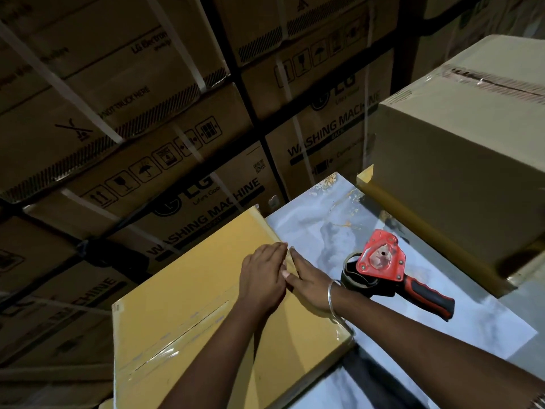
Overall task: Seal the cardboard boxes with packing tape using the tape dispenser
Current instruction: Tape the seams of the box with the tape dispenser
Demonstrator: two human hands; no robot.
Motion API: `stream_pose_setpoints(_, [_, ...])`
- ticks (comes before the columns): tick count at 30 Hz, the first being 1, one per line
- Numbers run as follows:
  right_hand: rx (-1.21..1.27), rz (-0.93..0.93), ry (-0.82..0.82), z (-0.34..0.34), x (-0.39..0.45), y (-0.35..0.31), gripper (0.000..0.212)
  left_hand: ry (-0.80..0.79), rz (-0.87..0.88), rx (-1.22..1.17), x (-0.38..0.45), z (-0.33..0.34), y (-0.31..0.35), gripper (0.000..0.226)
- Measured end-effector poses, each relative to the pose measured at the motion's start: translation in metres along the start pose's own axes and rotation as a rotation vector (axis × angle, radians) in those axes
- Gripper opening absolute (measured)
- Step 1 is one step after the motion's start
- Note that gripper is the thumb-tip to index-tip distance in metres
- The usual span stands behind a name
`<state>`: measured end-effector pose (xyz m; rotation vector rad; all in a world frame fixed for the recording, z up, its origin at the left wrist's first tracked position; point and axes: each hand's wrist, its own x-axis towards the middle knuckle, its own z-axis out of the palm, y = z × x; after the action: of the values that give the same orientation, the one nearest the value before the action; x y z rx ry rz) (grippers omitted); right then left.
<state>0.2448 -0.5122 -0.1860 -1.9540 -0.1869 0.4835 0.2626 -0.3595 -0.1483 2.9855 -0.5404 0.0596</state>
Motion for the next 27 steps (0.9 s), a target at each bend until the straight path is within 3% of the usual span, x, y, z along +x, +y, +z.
stream_pose_setpoints(5, [-0.039,0.006,-0.005,-0.001,-0.002,-0.001,0.089,-0.016,0.251,0.172,0.044,-0.01,-0.028,0.034])
stream_pose_setpoints(12, [-0.061,0.031,-0.016,-0.007,-0.012,-0.007,0.096,-0.218,0.409,0.266,0.089,-0.016,-0.045,0.066])
stream_pose_setpoints(17, [-0.009,0.037,-0.03,-0.009,-0.016,-0.01,0.095,-0.337,0.331,0.299,0.113,-0.017,-0.043,0.073])
stream_pose_setpoints(21, [-0.082,0.096,-0.069,-0.014,-0.008,-0.015,0.099,-0.393,0.156,0.156,0.127,-0.014,-0.031,0.049])
stream_pose_setpoints(24, [-0.068,0.158,-0.006,-0.021,0.006,-0.021,0.099,-0.194,-0.044,-0.15,0.13,-0.016,-0.033,0.036])
stream_pose_setpoints(27, [-0.025,0.109,0.02,-0.026,0.025,-0.031,0.094,-0.011,-0.217,-0.197,0.133,-0.017,-0.047,0.044])
